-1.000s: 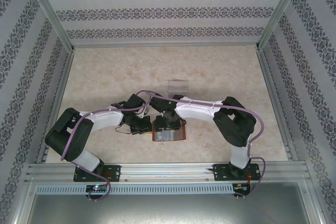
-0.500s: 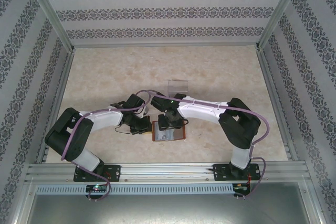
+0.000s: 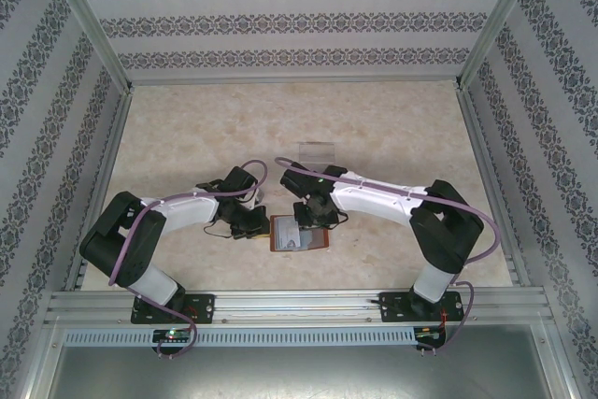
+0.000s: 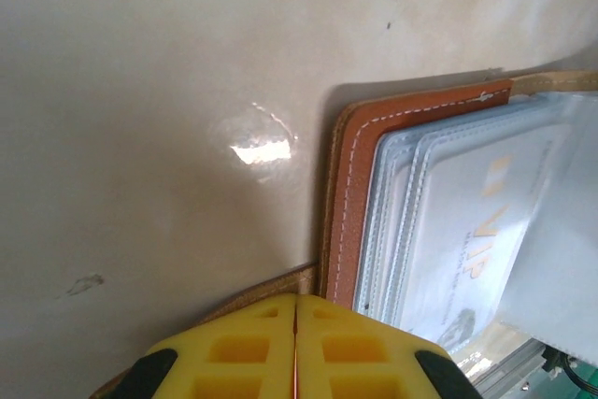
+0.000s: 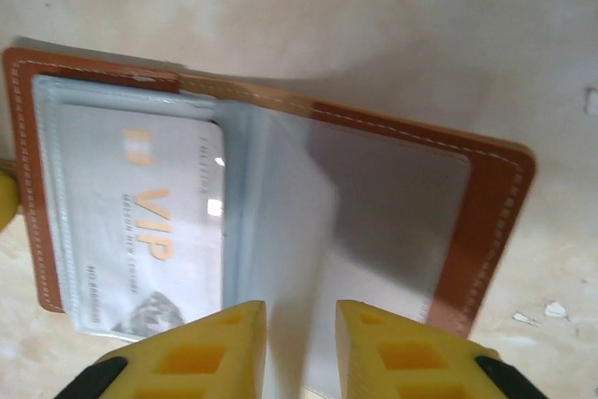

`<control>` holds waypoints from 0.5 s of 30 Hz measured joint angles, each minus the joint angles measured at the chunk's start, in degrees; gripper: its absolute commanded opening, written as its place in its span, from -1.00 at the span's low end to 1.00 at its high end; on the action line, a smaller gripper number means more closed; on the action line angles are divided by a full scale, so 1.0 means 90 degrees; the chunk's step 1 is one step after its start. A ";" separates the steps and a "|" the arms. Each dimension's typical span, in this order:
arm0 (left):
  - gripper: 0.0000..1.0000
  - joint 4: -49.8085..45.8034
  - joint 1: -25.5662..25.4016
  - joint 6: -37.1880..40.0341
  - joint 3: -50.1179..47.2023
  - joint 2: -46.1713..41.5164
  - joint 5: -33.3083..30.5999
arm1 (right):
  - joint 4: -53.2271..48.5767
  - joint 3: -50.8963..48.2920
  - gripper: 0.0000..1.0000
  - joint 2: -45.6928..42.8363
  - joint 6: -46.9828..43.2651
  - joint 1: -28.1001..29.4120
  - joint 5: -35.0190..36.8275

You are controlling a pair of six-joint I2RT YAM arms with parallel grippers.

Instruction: Take the credit cards out of the card holder

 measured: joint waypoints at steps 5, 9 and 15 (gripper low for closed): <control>-0.84 -0.0240 0.0000 0.0002 0.0083 -0.0027 -0.0109 | 0.0087 -0.0270 -0.68 -0.0180 -0.0012 -0.0095 -0.0007; -0.84 -0.0406 0.0000 0.0000 0.0187 -0.0102 -0.0112 | 0.0172 -0.0389 -0.69 -0.0189 -0.0015 -0.0129 -0.0012; -0.84 -0.0593 -0.0002 -0.0007 0.0471 -0.0328 -0.0114 | 0.0335 -0.0423 -0.76 -0.0189 -0.0051 -0.0126 -0.0121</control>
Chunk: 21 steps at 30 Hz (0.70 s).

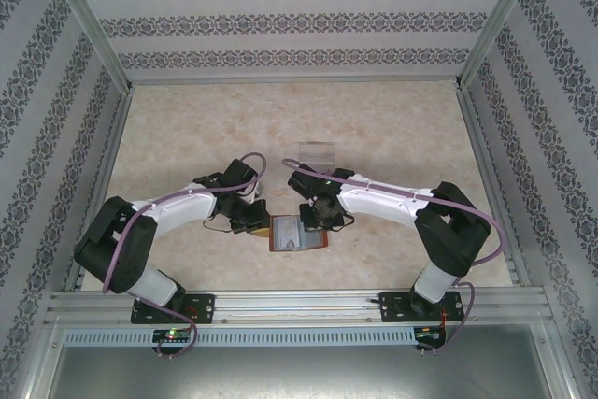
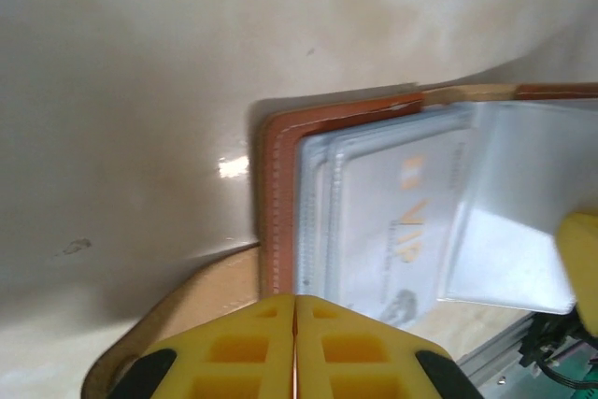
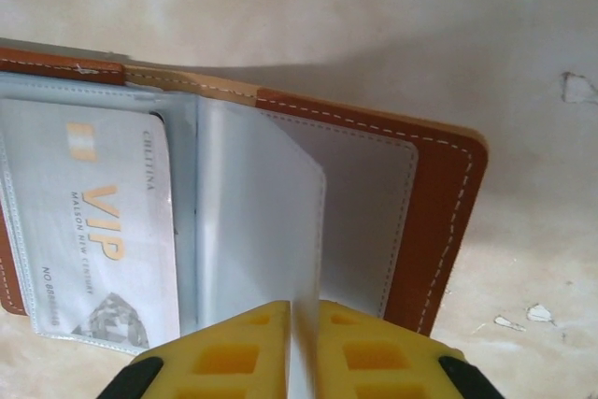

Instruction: Take the credit cards out of the card holder

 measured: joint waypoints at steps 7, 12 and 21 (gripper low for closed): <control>-0.84 -0.0075 -0.0002 -0.0070 0.0206 -0.0151 -0.0027 | 0.0063 -0.0002 -0.77 0.0000 -0.0036 0.0000 -0.0051; -0.84 -0.0075 -0.0012 -0.0121 0.0223 -0.0151 -0.0027 | 0.0068 -0.0002 -0.69 0.0000 -0.0124 0.0000 -0.0080; -0.84 -0.0056 -0.0061 -0.0260 0.0253 -0.0012 -0.0024 | -0.0005 -0.0005 -0.47 0.0000 -0.0177 0.0000 -0.0073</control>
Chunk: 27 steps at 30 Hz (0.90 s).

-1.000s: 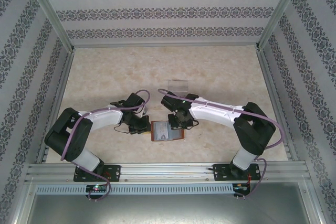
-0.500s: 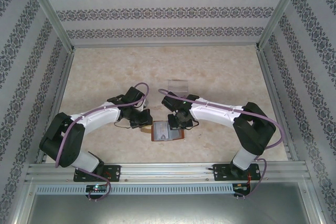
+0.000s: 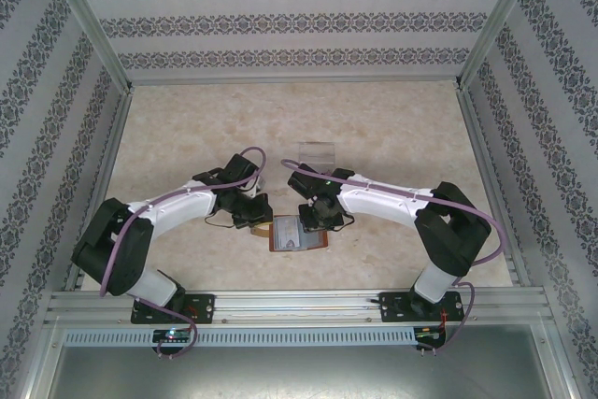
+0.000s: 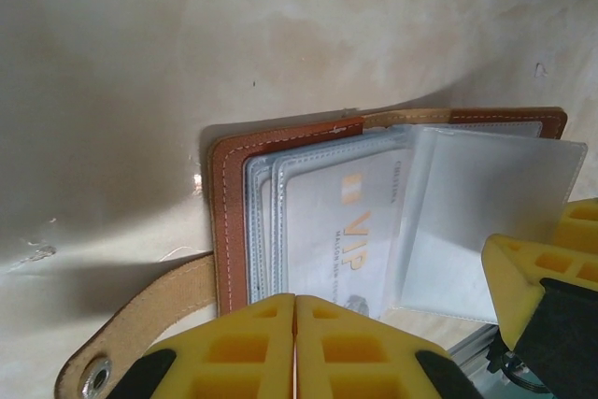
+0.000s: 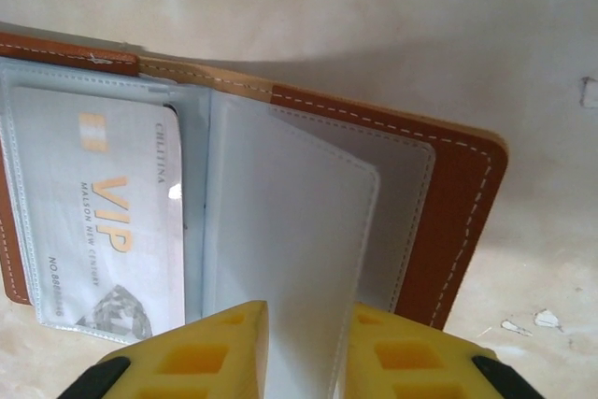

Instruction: Take the credit cards out of the card holder

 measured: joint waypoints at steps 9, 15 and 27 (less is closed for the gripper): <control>-0.84 0.0034 -0.0039 -0.0002 0.0078 0.0250 0.0000 | -0.0151 0.0000 -0.29 -0.0007 -0.0007 -0.0002 0.0104; -0.84 0.0039 -0.0046 0.0000 0.0126 0.0289 -0.0002 | -0.0274 0.0000 -0.17 -0.0007 -0.0109 -0.0053 0.0170; -0.84 0.0129 -0.0165 -0.0002 0.0117 0.0447 0.0000 | -0.0435 0.0000 -0.27 -0.0092 -0.0197 -0.0114 0.0262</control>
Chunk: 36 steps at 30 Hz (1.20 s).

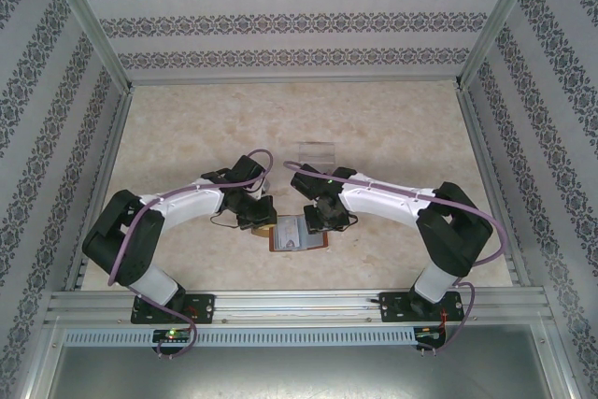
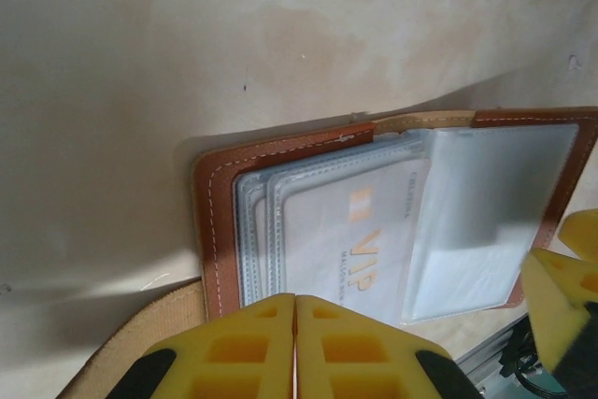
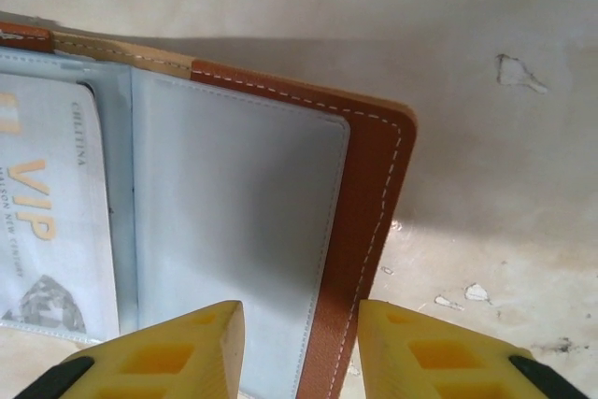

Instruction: Take the credit cards out of the card holder

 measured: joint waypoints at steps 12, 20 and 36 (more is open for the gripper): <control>-0.86 0.0129 -0.0044 -0.0005 -0.0041 0.0080 0.0017 | 0.0566 0.0090 -0.54 -0.0476 0.0112 -0.0185 -0.0673; -0.90 0.0287 -0.0260 -0.0192 -0.0041 0.0107 0.0053 | 0.2123 -0.0469 -0.61 -0.0250 0.0549 -0.0389 -0.1928; -0.91 0.0758 -0.0316 -0.0335 -0.0131 0.0449 0.0204 | 0.3337 -0.1010 -0.62 0.0274 0.0942 -0.0510 -0.2659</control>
